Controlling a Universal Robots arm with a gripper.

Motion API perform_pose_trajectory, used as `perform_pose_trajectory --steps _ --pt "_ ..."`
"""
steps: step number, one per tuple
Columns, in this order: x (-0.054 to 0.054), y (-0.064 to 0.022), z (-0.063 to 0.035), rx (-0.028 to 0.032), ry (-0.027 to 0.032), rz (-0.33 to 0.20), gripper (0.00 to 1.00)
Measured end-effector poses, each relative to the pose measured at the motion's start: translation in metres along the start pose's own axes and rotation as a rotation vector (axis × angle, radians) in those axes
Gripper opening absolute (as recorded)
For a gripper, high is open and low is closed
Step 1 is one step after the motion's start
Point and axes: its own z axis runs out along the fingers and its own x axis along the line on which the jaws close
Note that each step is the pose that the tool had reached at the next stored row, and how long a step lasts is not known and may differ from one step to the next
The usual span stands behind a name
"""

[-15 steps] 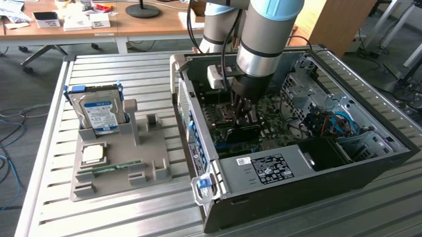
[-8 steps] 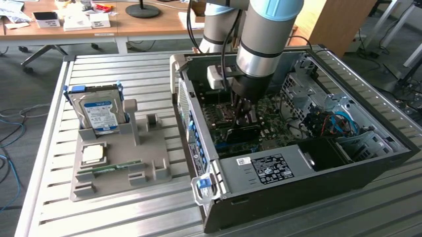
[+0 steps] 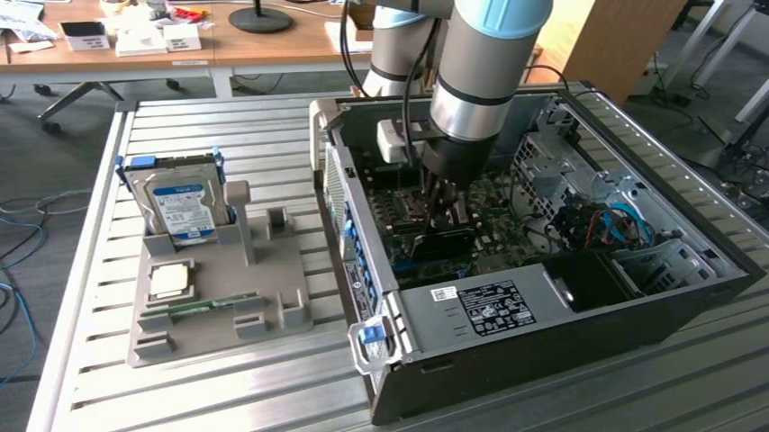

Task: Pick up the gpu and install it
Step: 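Press down on the gpu until it lock into place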

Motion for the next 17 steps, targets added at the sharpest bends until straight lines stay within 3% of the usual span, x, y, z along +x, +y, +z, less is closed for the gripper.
perform_pose_trajectory --steps 12,14,15,17 --pt "0.0 0.0002 -0.0009 0.0007 -0.0022 0.0 0.11" --pt "0.0 0.0002 -0.0048 0.0007 -0.0015 0.0 0.11" --pt "-0.001 0.0001 -0.0149 0.0001 -0.0001 0.0 0.11" --pt "-0.001 0.0001 -0.0193 0.0001 -0.0002 0.0 0.11"
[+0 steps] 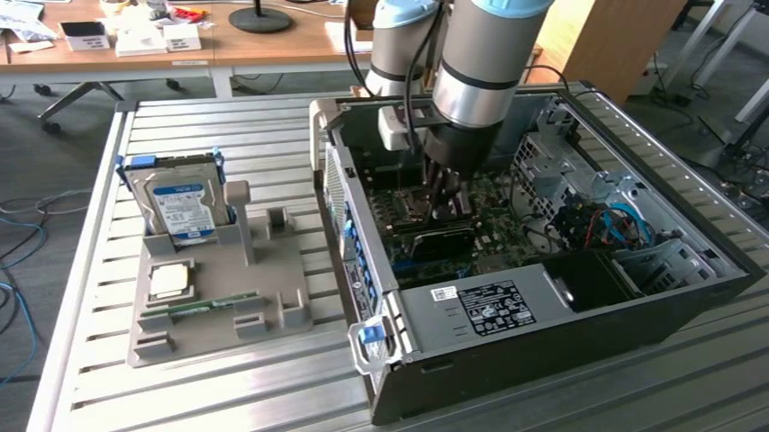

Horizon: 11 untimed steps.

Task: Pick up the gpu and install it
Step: 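Press down on the gpu until it lock into place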

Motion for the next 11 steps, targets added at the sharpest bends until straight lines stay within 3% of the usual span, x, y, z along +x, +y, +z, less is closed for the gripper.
perform_pose_trajectory --steps 11 --pt "-0.001 -0.0002 -0.0266 0.0031 -0.0002 0.0 0.11"
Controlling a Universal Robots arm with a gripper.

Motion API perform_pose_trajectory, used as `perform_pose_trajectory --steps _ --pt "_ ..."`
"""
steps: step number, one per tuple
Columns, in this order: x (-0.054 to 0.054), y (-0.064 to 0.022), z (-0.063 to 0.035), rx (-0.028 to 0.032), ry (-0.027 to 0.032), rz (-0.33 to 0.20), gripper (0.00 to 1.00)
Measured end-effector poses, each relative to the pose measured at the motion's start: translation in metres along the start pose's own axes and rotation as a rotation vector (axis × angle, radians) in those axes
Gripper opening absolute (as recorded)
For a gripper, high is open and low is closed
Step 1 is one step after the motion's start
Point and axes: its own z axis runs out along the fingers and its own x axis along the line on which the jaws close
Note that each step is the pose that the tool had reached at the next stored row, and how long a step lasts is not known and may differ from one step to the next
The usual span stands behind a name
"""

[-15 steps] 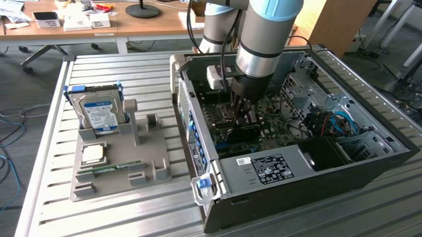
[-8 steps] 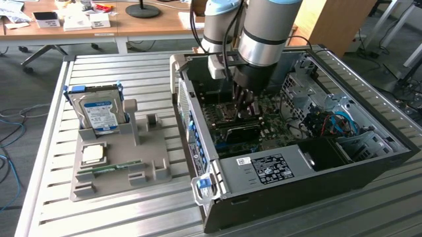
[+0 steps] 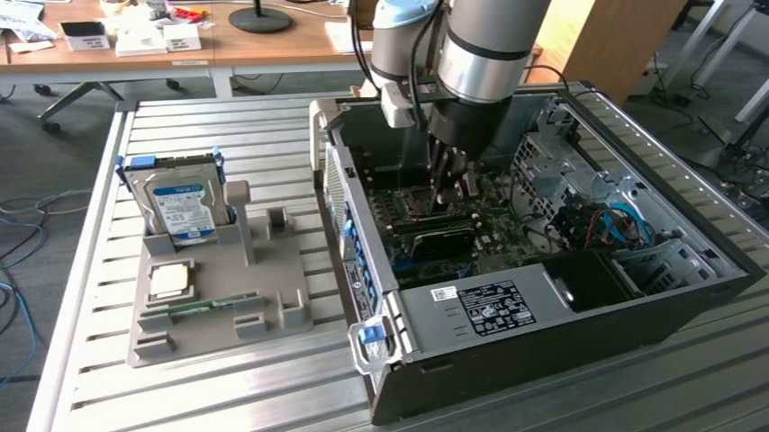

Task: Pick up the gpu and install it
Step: 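Press down on the gpu until it lock into place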

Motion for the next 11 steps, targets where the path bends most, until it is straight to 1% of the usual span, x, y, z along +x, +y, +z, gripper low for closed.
perform_pose_trajectory --steps 3,5,11 --pt "-0.0003 0.0 -0.0071 0.002 -0.0001 0.0 0.11" --pt "-0.0004 -0.0001 -0.01 0.0028 -0.0001 0.0 0.11" --pt "-0.0004 -0.0001 -0.01 0.0029 -0.0002 0.0 0.11"
